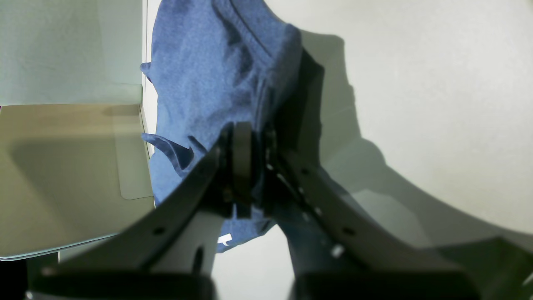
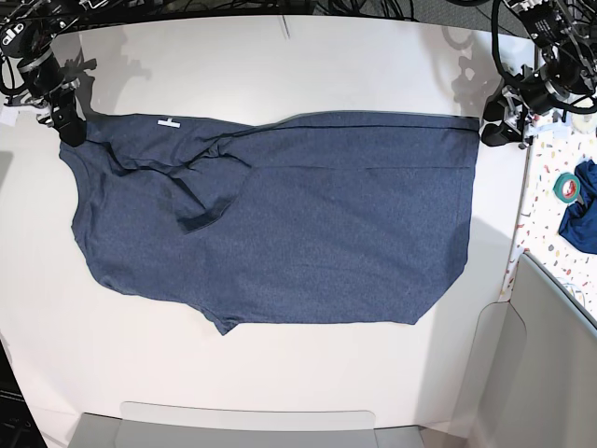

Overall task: Layout the t-shirt on the table in an organized manner, then fold the t-shirt properly
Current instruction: 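Drag the shirt's folded edge away from the hem with both grippers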

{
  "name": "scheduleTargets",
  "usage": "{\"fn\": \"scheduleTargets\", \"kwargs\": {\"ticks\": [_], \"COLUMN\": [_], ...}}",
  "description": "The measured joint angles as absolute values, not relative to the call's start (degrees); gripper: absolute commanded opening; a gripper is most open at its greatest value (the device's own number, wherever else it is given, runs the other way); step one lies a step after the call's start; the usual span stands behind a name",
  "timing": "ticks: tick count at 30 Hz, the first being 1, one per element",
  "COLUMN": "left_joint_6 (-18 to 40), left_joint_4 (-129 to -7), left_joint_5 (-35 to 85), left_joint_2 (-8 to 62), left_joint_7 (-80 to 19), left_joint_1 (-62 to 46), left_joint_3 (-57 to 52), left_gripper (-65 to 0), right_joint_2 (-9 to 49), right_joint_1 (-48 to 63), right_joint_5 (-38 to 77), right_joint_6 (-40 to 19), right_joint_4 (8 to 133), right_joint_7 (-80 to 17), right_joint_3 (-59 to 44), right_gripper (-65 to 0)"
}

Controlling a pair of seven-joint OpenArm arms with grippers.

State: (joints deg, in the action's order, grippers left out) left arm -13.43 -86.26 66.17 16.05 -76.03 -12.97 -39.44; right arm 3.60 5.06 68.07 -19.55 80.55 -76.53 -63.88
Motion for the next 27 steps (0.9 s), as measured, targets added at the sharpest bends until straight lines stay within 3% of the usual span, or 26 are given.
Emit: {"fn": "scheduleTargets", "kwargs": {"ticks": [22,24,27], "left_joint_6": [-13.04,-13.04,-13.02], "left_joint_4": [-86.70,-86.70,-86.56], "left_joint_5": [66.98,66.87,65.69], "left_joint_2": [11.68,11.70,11.70], "left_joint_7": [-75.61,-75.59,-75.53], "left_joint_1": [-10.17,-10.24,-10.35], "left_joint_3": [-34.26,-34.28,-34.28], "left_gripper": [-34.6,-40.7,-59.5], "right_joint_2": [3.49,3.49,3.49], "right_joint_1": [5.72,5.72,5.74], "right_joint_5": [68.95,68.95,68.93], "right_joint_6": [-19.59,-19.59,-19.59], "right_joint_4": [80.55,80.55,80.55], "right_joint_7": [-76.09,-76.07,-76.07], "right_joint_3": [-63.77,-63.77,-63.77], "right_gripper": [-65.0,-65.0,-65.0]}}
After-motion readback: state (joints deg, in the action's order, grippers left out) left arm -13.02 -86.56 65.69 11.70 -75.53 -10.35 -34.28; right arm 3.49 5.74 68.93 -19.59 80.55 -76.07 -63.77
